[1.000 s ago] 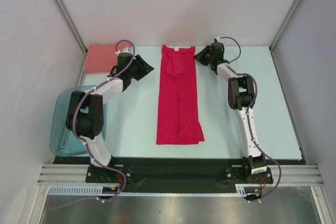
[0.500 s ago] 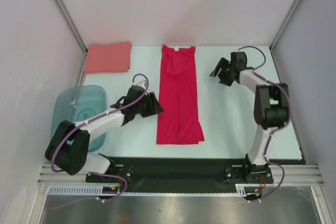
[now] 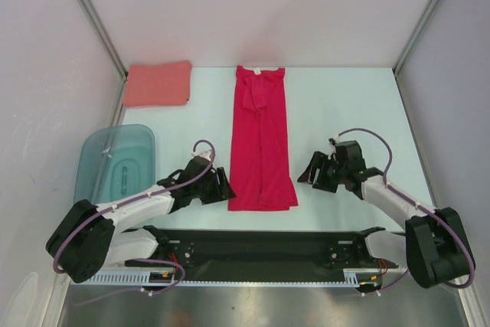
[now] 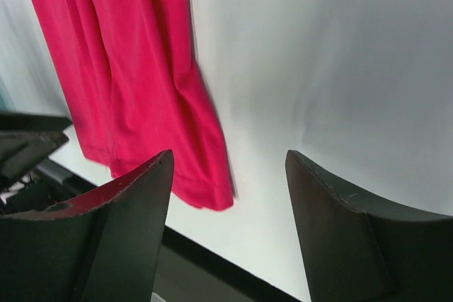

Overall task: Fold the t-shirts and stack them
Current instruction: Fold the tshirt

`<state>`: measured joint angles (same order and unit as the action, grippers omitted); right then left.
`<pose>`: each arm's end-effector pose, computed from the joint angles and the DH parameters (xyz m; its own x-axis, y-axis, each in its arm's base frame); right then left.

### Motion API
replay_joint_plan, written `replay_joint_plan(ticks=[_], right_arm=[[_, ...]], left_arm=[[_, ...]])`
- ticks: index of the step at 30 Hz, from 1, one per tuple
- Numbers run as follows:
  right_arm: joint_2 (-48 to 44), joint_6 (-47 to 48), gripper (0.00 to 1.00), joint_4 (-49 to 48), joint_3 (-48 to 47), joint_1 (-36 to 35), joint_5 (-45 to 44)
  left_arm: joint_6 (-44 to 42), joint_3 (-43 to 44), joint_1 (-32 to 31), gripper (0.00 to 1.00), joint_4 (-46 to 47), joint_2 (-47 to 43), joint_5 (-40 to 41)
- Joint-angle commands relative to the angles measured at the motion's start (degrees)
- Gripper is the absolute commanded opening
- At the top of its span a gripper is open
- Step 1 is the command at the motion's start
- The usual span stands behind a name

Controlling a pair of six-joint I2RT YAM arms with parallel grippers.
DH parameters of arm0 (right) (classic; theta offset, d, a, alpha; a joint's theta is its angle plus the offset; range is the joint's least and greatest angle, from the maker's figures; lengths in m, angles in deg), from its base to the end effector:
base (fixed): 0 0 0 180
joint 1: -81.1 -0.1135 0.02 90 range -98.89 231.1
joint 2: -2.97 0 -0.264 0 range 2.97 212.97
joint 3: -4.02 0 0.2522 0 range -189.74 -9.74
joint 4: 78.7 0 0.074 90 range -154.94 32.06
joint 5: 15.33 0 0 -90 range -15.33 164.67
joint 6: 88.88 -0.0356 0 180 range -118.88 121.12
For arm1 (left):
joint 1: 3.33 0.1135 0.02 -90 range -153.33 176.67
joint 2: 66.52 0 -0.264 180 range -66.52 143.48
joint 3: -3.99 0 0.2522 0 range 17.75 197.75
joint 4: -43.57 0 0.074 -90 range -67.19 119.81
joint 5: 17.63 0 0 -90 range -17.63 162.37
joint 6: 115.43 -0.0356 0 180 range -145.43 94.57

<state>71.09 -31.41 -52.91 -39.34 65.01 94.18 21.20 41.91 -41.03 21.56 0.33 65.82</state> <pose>0.2071 0.0721 0.1698 -0.8756 0.2750 -0.3970 0.0068 0.8291 0.5591 0.1604 -0.1291 0.1493 -0.9049 -0.2134 -0.3683 0.0096 0.8548 -0.5189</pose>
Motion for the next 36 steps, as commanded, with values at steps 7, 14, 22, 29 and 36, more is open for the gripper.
replay_joint_plan(ticks=[7,14,22,29,36], right_arm=[[-0.1,-4.8,0.65,-9.3,6.9,-9.7,5.4],[-3.5,-8.5,0.62,-9.9,9.2,-14.2,1.0],[-1.3,-11.6,0.57,-17.0,13.4,-15.0,3.1],[-0.7,-13.3,0.46,-18.8,14.6,-15.1,2.6],[-1.6,-15.2,0.40,-19.0,16.4,-15.7,1.7]], left_arm=[[2.2,-3.5,-1.7,0.60,0.9,2.2,0.3],[2.7,-5.4,-1.8,0.59,0.9,0.4,-0.5],[2.5,-5.7,-1.8,0.55,1.8,3.3,-1.8],[3.1,-6.7,-1.8,0.46,2.3,3.8,-2.5],[2.9,-7.6,-1.8,0.43,2.7,3.2,-3.0]])
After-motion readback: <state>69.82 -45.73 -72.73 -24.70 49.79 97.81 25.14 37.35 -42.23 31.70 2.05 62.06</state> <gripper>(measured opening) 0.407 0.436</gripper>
